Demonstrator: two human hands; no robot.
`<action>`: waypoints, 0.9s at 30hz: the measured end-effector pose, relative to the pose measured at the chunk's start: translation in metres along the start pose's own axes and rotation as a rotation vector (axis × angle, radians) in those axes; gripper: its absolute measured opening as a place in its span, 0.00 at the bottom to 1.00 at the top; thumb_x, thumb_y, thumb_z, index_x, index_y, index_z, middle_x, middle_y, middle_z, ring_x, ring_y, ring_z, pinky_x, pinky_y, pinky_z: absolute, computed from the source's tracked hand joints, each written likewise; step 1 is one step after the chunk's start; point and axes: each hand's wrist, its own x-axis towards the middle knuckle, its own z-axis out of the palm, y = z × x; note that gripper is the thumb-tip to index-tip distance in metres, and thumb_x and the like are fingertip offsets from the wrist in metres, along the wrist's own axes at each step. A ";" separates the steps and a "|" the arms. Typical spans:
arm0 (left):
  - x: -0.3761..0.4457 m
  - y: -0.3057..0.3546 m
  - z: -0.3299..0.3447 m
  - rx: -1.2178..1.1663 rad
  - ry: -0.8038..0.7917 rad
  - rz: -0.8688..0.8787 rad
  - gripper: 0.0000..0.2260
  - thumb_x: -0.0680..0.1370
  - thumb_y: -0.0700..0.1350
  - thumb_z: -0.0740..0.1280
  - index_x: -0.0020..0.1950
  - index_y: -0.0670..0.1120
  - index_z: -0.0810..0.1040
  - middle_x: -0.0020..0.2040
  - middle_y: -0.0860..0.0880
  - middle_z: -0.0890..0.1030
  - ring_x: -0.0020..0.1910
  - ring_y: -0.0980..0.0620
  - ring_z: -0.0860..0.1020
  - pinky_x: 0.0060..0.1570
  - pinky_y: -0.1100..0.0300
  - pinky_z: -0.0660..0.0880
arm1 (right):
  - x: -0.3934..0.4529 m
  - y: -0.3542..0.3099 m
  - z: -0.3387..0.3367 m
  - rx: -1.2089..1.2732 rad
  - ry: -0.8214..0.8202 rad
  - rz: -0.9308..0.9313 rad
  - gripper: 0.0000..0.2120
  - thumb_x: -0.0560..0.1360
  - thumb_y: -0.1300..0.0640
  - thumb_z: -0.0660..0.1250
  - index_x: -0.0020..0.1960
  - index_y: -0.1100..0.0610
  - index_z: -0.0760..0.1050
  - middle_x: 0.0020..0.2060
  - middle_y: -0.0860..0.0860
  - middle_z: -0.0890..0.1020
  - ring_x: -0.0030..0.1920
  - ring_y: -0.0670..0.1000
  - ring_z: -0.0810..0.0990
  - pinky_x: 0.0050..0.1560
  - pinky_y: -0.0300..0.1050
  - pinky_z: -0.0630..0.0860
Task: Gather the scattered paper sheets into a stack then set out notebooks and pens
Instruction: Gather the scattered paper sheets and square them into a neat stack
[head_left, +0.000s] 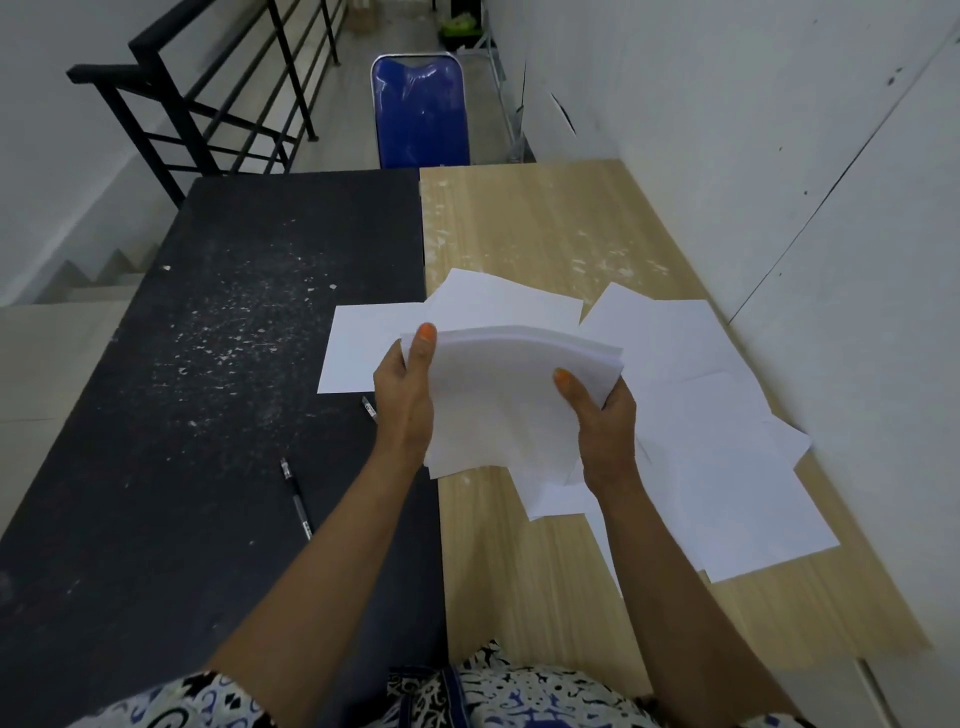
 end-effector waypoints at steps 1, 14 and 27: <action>0.002 0.002 0.002 0.001 0.032 -0.016 0.19 0.79 0.58 0.61 0.46 0.42 0.75 0.40 0.49 0.77 0.39 0.54 0.77 0.39 0.62 0.74 | -0.001 -0.001 0.001 0.038 0.002 -0.007 0.18 0.73 0.50 0.72 0.59 0.57 0.76 0.51 0.51 0.83 0.52 0.51 0.82 0.49 0.44 0.79; 0.001 0.004 0.010 0.088 0.157 -0.060 0.11 0.79 0.48 0.64 0.38 0.47 0.69 0.37 0.53 0.72 0.39 0.54 0.72 0.40 0.59 0.68 | 0.004 -0.010 0.017 0.111 0.250 0.215 0.27 0.66 0.34 0.63 0.53 0.52 0.79 0.55 0.55 0.81 0.60 0.56 0.77 0.62 0.56 0.71; 0.003 -0.046 -0.022 0.226 -0.164 -0.102 0.21 0.74 0.39 0.73 0.65 0.43 0.72 0.57 0.47 0.80 0.55 0.50 0.80 0.53 0.51 0.79 | 0.007 0.025 -0.008 -0.195 -0.112 0.025 0.26 0.72 0.49 0.71 0.68 0.51 0.69 0.59 0.49 0.78 0.60 0.49 0.77 0.57 0.46 0.78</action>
